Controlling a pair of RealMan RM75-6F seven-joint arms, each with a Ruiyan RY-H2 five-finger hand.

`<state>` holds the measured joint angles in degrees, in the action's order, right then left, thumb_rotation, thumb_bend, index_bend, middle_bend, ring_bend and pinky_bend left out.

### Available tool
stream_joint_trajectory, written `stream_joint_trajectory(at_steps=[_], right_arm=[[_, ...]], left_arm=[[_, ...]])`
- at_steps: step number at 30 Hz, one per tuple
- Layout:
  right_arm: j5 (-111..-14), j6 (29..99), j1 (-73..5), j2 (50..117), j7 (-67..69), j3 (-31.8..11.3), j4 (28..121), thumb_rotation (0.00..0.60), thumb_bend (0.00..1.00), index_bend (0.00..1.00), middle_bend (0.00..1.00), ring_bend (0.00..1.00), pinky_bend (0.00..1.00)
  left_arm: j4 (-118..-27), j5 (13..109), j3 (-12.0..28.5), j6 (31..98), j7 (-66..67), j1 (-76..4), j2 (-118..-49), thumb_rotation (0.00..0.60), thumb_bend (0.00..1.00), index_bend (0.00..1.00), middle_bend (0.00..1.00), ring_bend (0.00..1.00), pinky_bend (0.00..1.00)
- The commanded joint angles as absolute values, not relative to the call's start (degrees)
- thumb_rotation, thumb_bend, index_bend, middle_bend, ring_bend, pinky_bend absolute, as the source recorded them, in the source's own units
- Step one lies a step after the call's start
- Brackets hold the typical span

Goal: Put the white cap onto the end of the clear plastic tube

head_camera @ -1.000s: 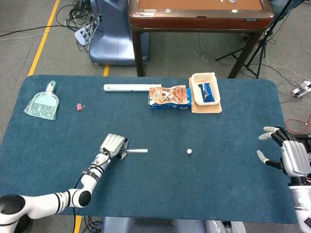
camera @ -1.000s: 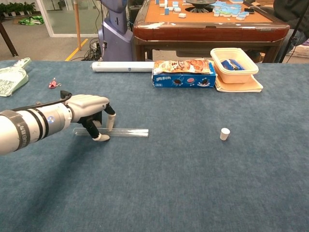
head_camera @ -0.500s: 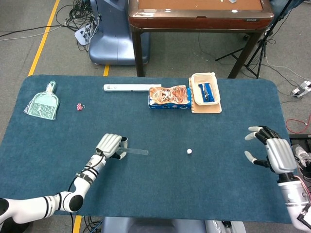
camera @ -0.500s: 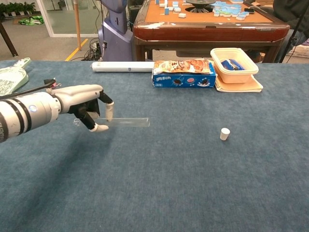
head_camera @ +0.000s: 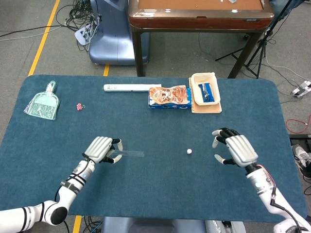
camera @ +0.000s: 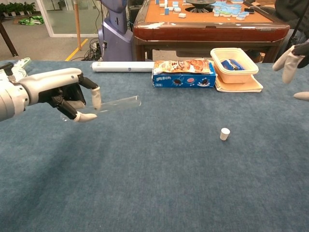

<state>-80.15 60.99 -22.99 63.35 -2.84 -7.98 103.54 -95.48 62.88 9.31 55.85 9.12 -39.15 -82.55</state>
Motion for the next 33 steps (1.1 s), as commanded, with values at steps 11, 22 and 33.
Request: stream_joint_trajectory(at_steps=[11,22,33], right_arm=[[-76.07,56.03,-28.8,73.23,-13.55,-7.39,94.27,0.6,0.27,0.51,0.19,0.04,0.16],[-71.63,51.53,-33.12,80.41,-18.89,-6.93,87.41,0.6,0.27,0.51,0.14,0.01,0.13],[-69.08,49.82,-35.79,84.31,-20.55,-6.99,83.36,0.6,0.27,0.51,0.12,0.0,0.12]], left_arm=[[-99.96,67.21,7.3,59.82,8.9,-36.15,-79.22,0.6,0.31,0.58,1.0,0.98,0.99],[-102.12,68.37,6.56,60.07,8.8,-35.23,-77.74,0.6,0.31,0.58,1.0,0.98,0.99],[-102.54,68.37,6.29,59.46,8.69,-34.97,-77.33,0.6,0.31,0.58,1.0,0.98,0.99]])
